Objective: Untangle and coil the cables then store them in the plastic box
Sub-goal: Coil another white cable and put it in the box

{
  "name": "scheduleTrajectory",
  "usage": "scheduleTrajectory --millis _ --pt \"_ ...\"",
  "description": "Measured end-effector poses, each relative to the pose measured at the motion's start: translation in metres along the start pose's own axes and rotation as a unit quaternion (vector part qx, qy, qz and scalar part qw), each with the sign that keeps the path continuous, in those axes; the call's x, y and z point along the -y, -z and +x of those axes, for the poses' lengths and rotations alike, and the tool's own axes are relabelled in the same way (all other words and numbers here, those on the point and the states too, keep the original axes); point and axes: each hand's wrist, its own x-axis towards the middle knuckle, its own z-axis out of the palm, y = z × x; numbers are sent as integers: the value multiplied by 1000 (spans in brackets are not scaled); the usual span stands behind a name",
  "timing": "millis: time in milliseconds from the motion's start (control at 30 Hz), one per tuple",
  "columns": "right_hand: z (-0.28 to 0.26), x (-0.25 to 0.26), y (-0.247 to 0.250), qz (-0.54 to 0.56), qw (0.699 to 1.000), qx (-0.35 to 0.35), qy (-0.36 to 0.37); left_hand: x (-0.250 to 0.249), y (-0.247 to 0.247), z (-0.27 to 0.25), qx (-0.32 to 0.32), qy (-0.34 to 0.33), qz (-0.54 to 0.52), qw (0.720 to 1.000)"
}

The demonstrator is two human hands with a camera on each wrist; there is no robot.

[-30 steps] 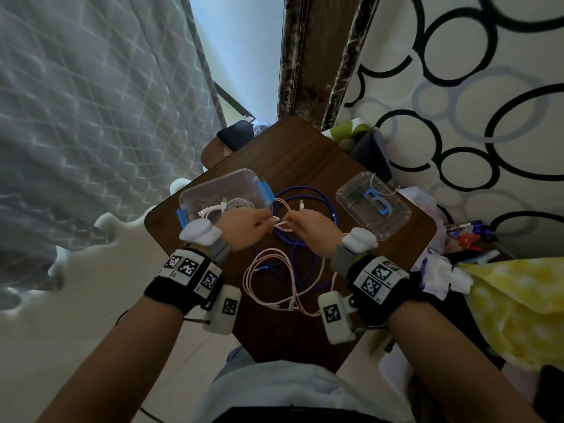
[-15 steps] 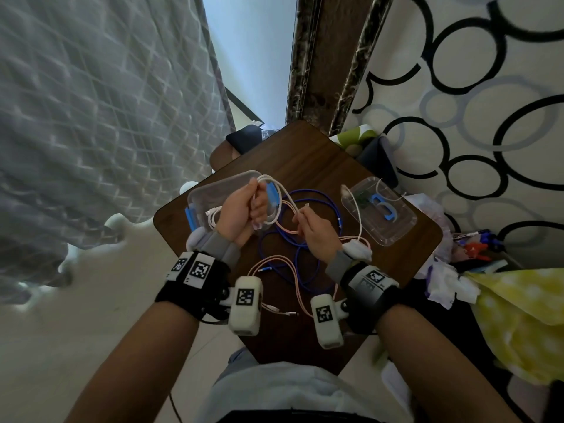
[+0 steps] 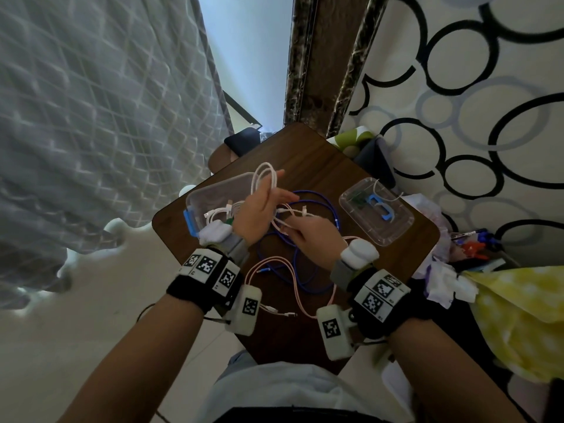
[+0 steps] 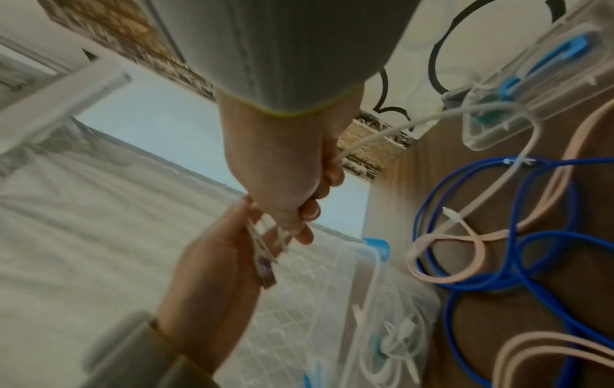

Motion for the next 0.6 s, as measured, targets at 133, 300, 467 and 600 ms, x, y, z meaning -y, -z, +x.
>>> scheduleTrajectory --millis 133,300,467,600 --pt "10 -3 24 -24 996 -73 41 -2 4 -7 44 30 220 974" --pt "16 -18 37 -128 978 -158 57 -7 3 -11 104 141 -40 984" --pt "19 -25 39 -24 984 -176 -18 -11 7 -12 139 184 -274 934" --pt "16 -29 33 86 979 -171 -68 -16 4 -13 162 173 -433 870"
